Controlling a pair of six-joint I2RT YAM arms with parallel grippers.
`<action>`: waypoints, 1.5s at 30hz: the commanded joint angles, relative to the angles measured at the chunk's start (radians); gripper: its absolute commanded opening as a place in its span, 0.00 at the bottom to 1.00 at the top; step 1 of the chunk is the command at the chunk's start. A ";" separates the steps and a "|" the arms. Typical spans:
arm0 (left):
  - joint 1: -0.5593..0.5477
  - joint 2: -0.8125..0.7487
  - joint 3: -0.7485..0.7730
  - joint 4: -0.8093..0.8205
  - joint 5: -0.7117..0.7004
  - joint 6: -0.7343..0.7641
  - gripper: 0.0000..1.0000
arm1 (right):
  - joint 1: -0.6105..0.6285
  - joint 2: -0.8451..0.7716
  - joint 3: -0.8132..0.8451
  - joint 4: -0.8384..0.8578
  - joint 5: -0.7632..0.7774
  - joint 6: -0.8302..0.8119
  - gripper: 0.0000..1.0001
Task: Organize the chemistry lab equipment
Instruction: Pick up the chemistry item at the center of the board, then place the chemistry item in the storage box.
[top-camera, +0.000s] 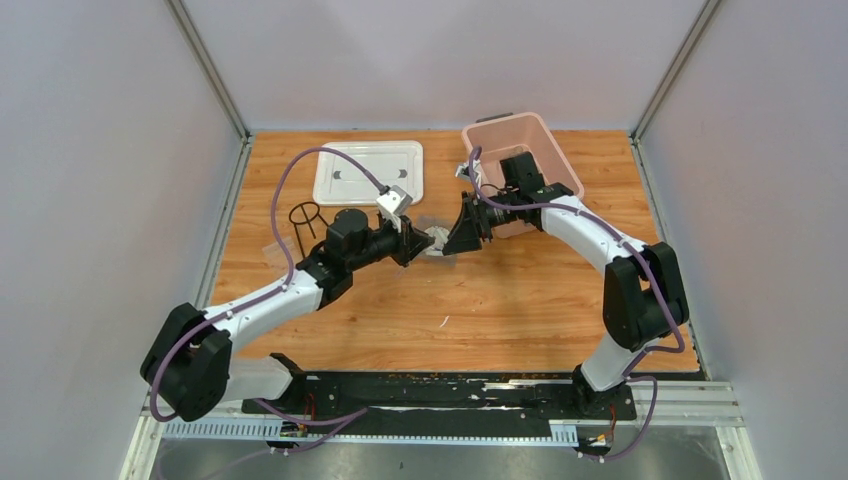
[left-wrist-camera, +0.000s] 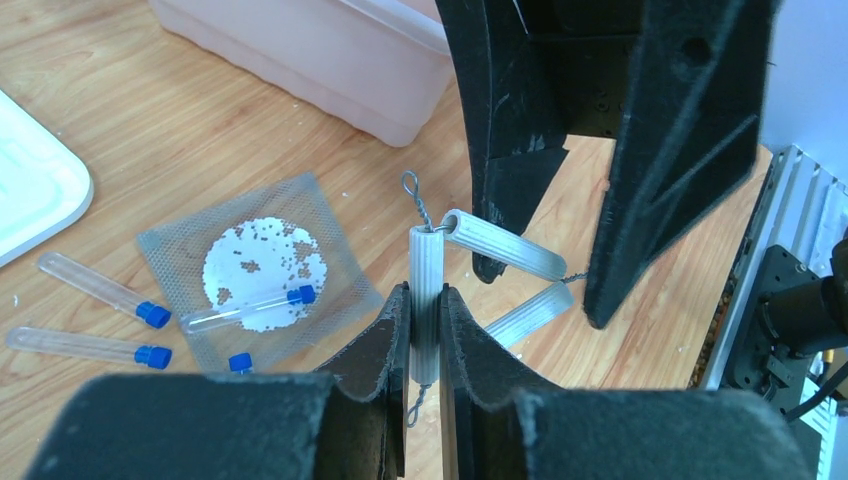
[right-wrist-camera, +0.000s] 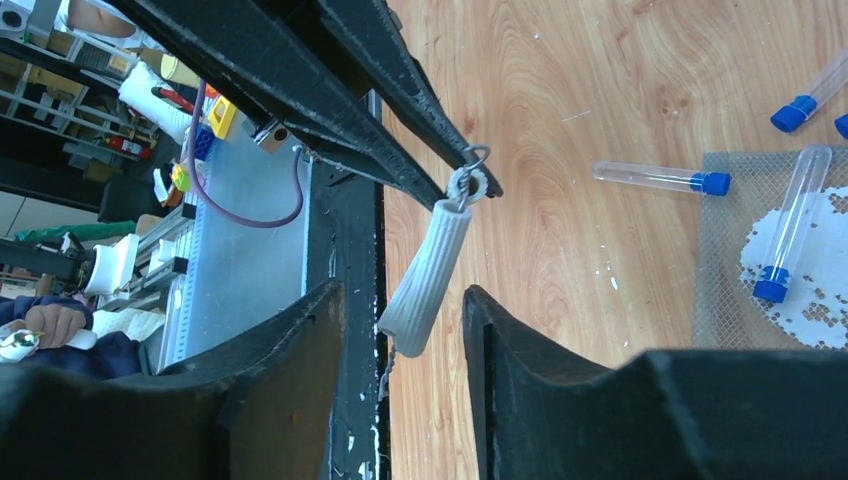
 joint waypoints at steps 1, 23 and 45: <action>-0.019 -0.041 0.020 0.002 -0.027 0.051 0.00 | 0.001 -0.001 0.022 0.041 0.009 0.031 0.43; -0.029 -0.151 -0.019 -0.048 -0.121 0.091 0.58 | 0.002 0.010 0.073 -0.080 -0.017 -0.112 0.00; -0.008 -0.348 -0.165 -0.085 -0.379 0.125 1.00 | -0.160 -0.071 0.209 -0.294 0.191 -0.353 0.00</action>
